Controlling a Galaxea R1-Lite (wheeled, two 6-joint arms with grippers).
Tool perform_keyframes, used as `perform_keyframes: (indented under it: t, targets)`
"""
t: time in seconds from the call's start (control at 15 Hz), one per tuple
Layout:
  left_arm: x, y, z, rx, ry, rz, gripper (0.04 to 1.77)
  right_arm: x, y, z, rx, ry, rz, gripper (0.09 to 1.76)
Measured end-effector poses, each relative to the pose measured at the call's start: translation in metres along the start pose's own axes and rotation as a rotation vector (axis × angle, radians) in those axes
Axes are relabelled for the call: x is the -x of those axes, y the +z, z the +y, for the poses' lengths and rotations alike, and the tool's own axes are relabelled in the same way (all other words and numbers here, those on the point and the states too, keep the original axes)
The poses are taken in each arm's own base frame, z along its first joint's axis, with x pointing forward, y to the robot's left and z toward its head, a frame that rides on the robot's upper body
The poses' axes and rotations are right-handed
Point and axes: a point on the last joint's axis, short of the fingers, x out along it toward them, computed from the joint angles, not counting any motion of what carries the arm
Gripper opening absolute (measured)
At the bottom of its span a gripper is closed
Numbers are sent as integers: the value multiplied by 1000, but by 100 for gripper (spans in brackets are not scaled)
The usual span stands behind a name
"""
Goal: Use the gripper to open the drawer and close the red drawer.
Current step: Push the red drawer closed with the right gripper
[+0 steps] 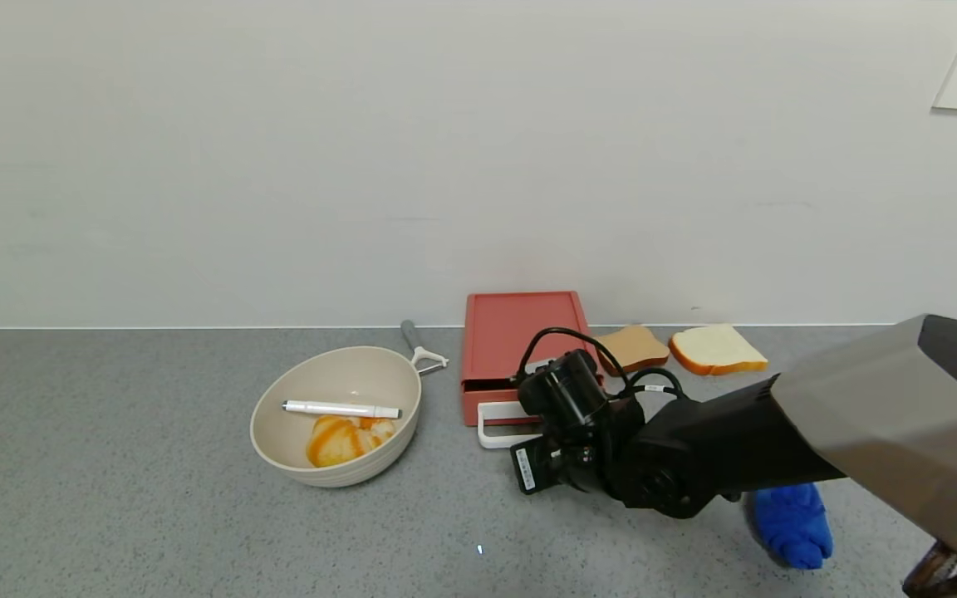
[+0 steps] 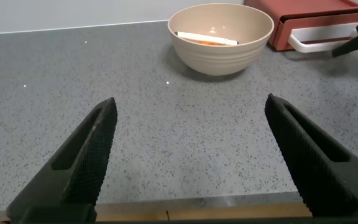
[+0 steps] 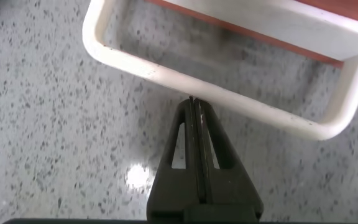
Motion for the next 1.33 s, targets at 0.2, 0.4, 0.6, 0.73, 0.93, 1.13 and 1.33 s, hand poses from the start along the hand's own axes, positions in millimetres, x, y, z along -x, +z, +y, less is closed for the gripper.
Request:
perform_keyframes:
  t: [0.2, 0.4, 0.6, 0.73, 0.93, 1.13, 1.33]
  targets:
    - [0, 0, 0, 0, 0, 0, 172, -10, 6, -4, 6, -8, -12, 12]
    - [0, 0, 0, 0, 0, 0, 172, -16, 7, -4, 4, -10, -14, 12]
    - [0, 0, 0, 0, 0, 0, 172, -19, 7, -5, 3, -13, -13, 12]
    - [0, 0, 0, 0, 0, 0, 172, -18, 7, -4, 4, -13, -12, 12]
    - [0, 0, 0, 0, 0, 0, 172, -11, 7, -2, 10, -7, -11, 12]
    - [0, 0, 0, 0, 0, 0, 172, 15, 11, 1, 19, 11, -28, 12]
    - [0, 0, 0, 0, 0, 0, 172, 61, 20, 0, 30, 31, -64, 12]
